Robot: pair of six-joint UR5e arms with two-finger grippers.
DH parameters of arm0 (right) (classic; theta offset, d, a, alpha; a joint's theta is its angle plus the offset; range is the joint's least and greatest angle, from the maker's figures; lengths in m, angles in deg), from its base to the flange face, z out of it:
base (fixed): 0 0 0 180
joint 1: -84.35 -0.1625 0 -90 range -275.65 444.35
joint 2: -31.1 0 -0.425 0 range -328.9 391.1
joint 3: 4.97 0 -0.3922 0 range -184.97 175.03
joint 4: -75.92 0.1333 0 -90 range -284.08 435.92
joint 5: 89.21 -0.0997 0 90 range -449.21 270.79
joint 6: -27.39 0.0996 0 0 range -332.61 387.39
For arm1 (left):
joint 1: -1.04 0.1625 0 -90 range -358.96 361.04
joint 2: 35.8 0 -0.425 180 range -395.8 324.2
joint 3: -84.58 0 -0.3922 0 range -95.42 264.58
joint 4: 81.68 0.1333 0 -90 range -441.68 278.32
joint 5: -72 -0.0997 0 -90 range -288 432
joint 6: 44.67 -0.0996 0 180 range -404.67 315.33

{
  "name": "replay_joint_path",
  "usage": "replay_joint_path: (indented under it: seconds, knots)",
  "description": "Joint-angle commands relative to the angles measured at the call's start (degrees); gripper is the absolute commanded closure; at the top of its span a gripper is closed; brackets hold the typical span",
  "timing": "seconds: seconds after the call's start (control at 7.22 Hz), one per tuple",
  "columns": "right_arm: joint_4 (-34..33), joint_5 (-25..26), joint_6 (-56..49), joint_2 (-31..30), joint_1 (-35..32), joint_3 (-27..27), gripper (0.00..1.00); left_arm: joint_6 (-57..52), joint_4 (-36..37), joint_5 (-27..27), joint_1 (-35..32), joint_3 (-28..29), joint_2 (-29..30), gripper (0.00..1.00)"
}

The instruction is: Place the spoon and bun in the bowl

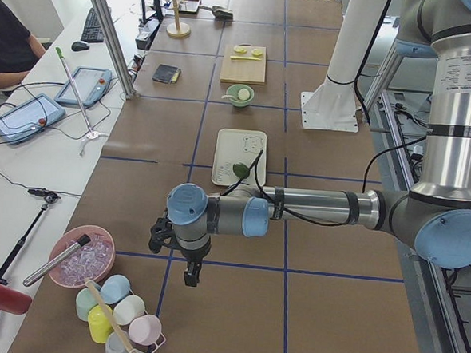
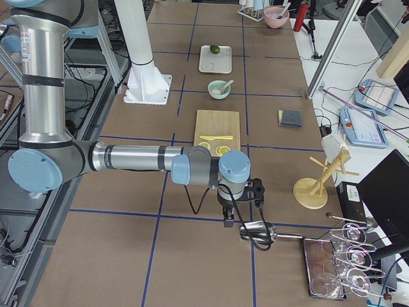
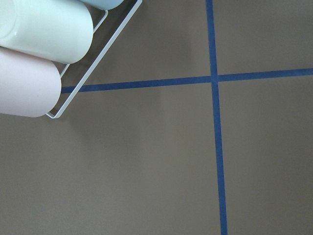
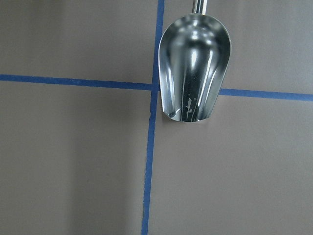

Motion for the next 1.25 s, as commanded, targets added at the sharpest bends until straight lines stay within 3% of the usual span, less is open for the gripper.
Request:
replay_joint_path:
  seconds: [0.0,1.11]
  knots:
    - [0.4,-1.5,0.5,-0.2,0.0,-0.2,0.0,0.3,0.3,0.7,-0.3,-0.4,0.0,0.0]
    - [-0.4,-2.4,0.6,1.4,-0.1,-0.1,0.0,0.8,0.3,2.1,-0.3,-0.7,0.1,0.0]
